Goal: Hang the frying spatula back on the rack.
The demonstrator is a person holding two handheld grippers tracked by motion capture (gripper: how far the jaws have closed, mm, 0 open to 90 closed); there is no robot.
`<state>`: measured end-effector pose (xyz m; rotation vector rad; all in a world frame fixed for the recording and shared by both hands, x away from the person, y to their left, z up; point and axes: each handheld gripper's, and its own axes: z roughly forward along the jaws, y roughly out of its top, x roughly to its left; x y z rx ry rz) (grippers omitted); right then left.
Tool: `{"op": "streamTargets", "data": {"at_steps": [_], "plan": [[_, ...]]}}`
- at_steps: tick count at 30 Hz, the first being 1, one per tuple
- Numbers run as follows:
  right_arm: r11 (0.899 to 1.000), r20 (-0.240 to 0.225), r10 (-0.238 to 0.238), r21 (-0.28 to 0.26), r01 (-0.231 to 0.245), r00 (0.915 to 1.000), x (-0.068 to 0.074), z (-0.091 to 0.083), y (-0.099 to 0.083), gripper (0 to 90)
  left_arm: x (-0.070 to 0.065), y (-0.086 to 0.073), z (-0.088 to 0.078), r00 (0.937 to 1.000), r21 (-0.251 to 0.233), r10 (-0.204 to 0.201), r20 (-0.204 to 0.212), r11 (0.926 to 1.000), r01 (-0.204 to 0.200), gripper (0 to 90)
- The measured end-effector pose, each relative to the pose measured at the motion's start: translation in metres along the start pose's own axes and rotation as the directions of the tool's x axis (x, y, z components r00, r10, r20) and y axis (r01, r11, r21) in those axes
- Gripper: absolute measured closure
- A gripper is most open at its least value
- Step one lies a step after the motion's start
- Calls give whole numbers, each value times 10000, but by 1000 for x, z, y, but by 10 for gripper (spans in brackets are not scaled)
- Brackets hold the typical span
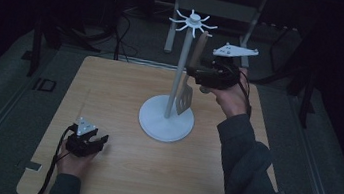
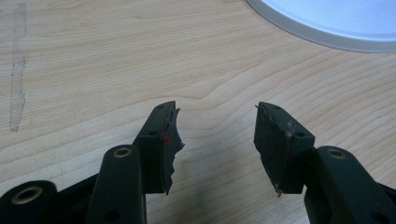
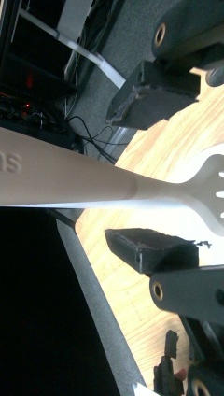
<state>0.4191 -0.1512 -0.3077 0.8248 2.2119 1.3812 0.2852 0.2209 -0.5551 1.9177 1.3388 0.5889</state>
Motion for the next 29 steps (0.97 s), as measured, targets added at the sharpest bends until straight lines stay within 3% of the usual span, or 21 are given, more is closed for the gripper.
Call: {"op": "streamTargets", "data": {"at_steps": [15,21,27,29], "plan": [[9995,128,188,261,-191,9997,-3,-6,-22,323,0,0,-1,10000,-49,-33,-51,10000,32,490],[9982,319,290,523,-307,9991,-3,-16,-49,323,0,0,0,10000,-41,-25,-51,10000,25,489],[9945,548,447,918,-496,9975,-6,-24,-88,324,0,0,0,9999,-32,-27,-103,10000,27,487],[9939,609,461,977,-519,9971,-7,-25,-92,324,0,0,0,9999,-6,-41,-127,10000,41,487]]}}
